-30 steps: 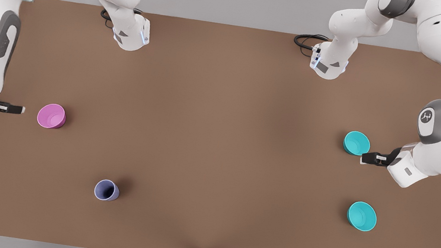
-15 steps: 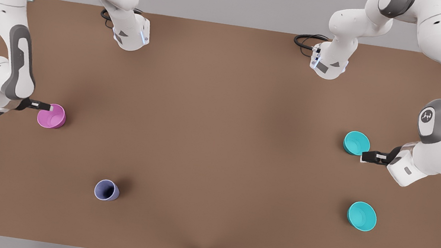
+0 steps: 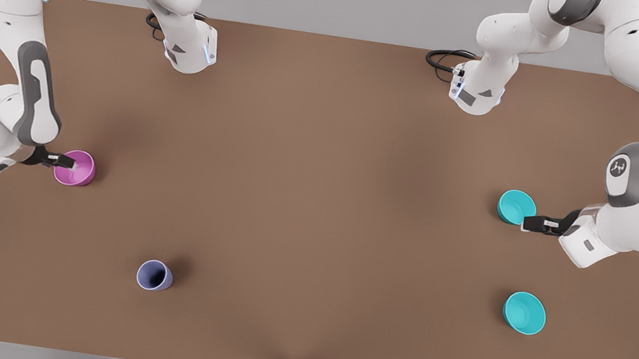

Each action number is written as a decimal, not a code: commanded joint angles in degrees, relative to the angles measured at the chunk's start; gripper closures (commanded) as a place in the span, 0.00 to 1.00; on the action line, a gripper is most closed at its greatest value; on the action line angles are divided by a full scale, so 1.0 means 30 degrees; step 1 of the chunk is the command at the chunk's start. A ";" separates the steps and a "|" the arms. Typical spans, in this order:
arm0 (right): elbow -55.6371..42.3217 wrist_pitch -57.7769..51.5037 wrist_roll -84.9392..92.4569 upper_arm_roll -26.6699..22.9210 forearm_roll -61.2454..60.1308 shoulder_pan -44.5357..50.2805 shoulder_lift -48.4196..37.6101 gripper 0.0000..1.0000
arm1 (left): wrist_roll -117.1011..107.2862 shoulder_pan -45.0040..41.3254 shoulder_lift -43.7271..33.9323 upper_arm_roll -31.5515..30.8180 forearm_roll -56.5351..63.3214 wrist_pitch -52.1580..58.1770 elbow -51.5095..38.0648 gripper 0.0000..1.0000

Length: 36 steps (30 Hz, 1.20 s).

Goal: Stack the blue bowl on the pink bowl

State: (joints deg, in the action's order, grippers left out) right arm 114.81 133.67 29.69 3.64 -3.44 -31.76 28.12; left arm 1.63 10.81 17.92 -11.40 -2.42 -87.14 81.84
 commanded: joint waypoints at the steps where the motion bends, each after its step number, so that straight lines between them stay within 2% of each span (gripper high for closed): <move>1: -0.0010 -0.0583 0.1558 0.0048 -0.0232 0.0011 -0.0116 0.20 | 0.0013 0.0000 -0.0026 -0.0010 0.0016 -0.0014 -0.0034 0.00; 2: -0.0039 -0.0583 0.1616 0.0048 -0.0231 0.0011 -0.0087 0.48 | 0.0013 0.0059 -0.0055 -0.0010 -0.0043 0.0014 -0.0063 0.00; 3: -0.0039 -0.0583 0.1616 0.0048 -0.0231 0.0011 -0.0058 0.61 | -0.0016 0.0059 -0.0084 -0.0039 -0.0014 0.0073 -0.0092 0.00; 7: -0.0302 -0.0583 0.1616 0.0077 -0.0231 0.0070 0.0586 0.66 | -0.0016 0.0000 -0.0231 -0.0010 0.0016 -0.0015 -0.0121 0.00; 8: -0.0420 -0.0612 0.1616 0.0077 -0.0202 0.0070 0.0616 0.79 | -0.0016 0.0000 -0.0260 -0.0010 -0.0014 0.0043 -0.0092 0.00; 14: -0.2148 -0.5416 0.1616 0.0546 -0.2134 0.1680 -0.0379 0.79 | -0.0046 -0.0029 -0.0026 -0.0010 -0.0102 0.0423 -0.0005 0.00; 17: -0.2646 -0.5768 0.0974 0.0517 -0.5499 0.6566 -0.1053 0.79 | -0.0046 -0.0117 -0.0143 -0.0039 -0.0014 0.1127 -0.0093 0.00; 18: -0.2997 -0.5622 -0.2099 0.0487 -0.6295 0.9851 -0.1727 0.79 | -0.0075 -0.0176 -0.0085 -0.0039 -0.0072 0.1128 -0.0063 0.00; 20: -0.4110 -0.4627 -0.8281 0.0429 -0.6559 1.4070 -0.1552 0.79 | -0.0104 -0.0527 0.0003 -0.0039 -0.0072 0.1127 -0.0063 0.00; 22: -0.6715 -0.4186 -1.4872 0.0341 -0.6384 1.7469 -0.0060 0.79 | -0.0075 -0.0498 -0.0026 -0.0039 -0.0072 0.1158 -0.0063 0.00; 24: -0.9587 -0.4186 -1.8684 0.0312 -0.6237 1.8995 0.2021 0.79 | -0.0104 -0.0322 0.0149 0.0019 -0.0131 -0.0631 -0.0063 0.00; 26: -1.3190 -0.4128 -2.2111 0.0312 -0.5622 2.0166 0.4686 0.79 | -0.0308 -0.0293 0.0266 0.0107 0.0102 -0.0484 0.0024 0.00; 27: -1.4389 -0.4070 -2.3309 0.0282 -0.5506 2.0576 0.5650 0.79 | -0.0427 -0.0264 0.0238 0.0078 0.2202 -0.0833 0.0316 0.00; 28: -1.5916 -0.3601 -2.5276 0.0282 -0.4627 2.1017 0.7001 0.79 | -0.0456 0.0349 0.0208 0.0078 0.1891 -0.1800 0.0990 0.00; 29: -1.6853 -0.3046 -2.6387 0.0282 -0.4040 2.1455 0.7938 0.79 | 0.1060 0.1757 0.0122 0.0165 0.0984 -0.3727 0.2915 0.00; 31: -1.7002 -0.2282 -2.7182 0.0253 -0.3982 2.1954 0.8672 0.79 | 0.5098 0.0528 -0.1138 0.4057 -0.0568 -0.6048 0.8133 0.00; 32: -1.7002 -0.2253 -2.7416 0.0253 -0.3981 2.2013 0.8789 0.79 | 0.6921 0.0411 -0.1169 0.4820 -0.0629 -0.6633 0.9045 0.00; 34: -1.7002 -0.2194 -2.7476 0.0077 -0.3893 2.2423 0.9083 0.79 | 0.9148 0.0440 -0.1110 0.5058 -0.0658 -0.7720 1.1478 0.00; 36: -1.7353 -0.2165 -2.7476 0.0077 -0.3893 2.2541 0.9493 0.79 | 1.0586 0.0498 -0.1139 0.5906 -0.0658 -1.0793 1.3558 0.00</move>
State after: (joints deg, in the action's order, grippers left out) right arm 63.04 125.51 -13.64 3.91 -15.88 35.72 56.39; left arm 9.53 12.25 14.69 5.64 -3.82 -105.79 120.35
